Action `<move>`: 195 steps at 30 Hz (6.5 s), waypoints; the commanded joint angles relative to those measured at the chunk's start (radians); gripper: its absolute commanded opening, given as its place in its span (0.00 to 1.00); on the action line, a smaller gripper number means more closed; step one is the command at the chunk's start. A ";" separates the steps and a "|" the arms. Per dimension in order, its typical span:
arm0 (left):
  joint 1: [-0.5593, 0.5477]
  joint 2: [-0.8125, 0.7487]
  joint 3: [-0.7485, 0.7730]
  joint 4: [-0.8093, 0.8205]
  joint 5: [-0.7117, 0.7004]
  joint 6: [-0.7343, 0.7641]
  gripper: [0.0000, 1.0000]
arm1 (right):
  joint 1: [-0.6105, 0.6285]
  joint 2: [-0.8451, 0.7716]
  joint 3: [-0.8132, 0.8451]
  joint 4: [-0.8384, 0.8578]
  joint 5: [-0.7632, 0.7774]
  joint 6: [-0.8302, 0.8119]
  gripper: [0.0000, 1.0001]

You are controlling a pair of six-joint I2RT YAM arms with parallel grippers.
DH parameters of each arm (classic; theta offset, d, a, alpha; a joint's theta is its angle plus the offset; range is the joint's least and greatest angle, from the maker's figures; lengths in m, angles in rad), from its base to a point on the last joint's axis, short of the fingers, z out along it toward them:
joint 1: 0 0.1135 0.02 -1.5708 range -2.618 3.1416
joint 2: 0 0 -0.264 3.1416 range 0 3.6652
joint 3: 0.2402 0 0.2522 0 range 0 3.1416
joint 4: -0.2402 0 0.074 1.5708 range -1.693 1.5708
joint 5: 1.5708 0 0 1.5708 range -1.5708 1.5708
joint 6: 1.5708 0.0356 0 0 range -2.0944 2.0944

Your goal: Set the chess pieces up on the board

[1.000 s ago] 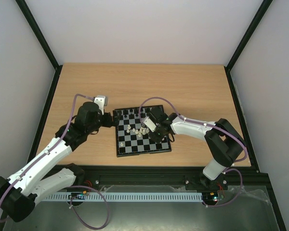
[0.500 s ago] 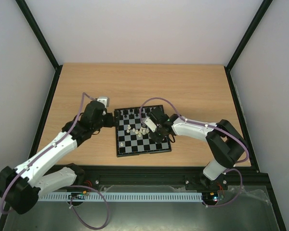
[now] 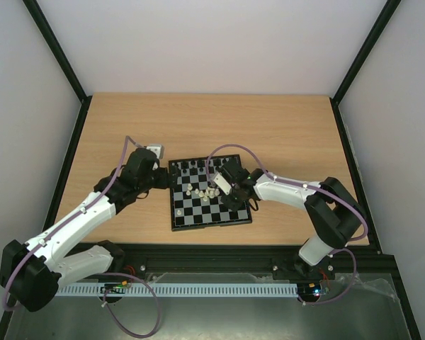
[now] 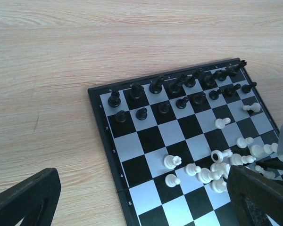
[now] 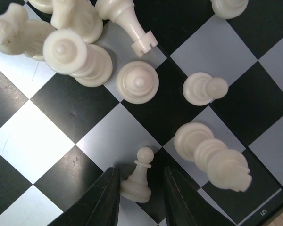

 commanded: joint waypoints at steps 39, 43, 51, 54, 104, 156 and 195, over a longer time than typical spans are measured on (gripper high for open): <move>-0.088 0.162 -0.244 0.878 0.728 -0.602 0.57 | -0.041 -0.538 -0.161 0.087 -0.382 -0.033 0.11; -0.120 0.227 -0.240 0.946 0.734 -0.630 0.54 | -0.041 -0.557 -0.166 0.087 -0.390 -0.033 0.12; -0.190 0.324 -0.195 0.998 0.751 -0.635 0.48 | -0.041 -0.574 -0.178 0.090 -0.386 -0.034 0.12; -0.200 0.338 -0.191 1.013 0.753 -0.638 0.46 | -0.042 -0.577 -0.181 0.090 -0.389 -0.036 0.12; -0.475 0.084 -0.122 0.133 -0.183 -0.118 0.08 | -0.089 -0.609 -0.236 0.161 -0.149 -0.026 0.51; -0.443 0.278 -0.219 0.224 -0.171 -0.094 0.16 | -0.088 -0.598 -0.256 0.144 -0.160 -0.079 0.51; 0.019 0.186 0.207 0.254 0.211 0.205 0.99 | -0.149 -0.157 0.147 -0.271 -0.145 -0.063 0.55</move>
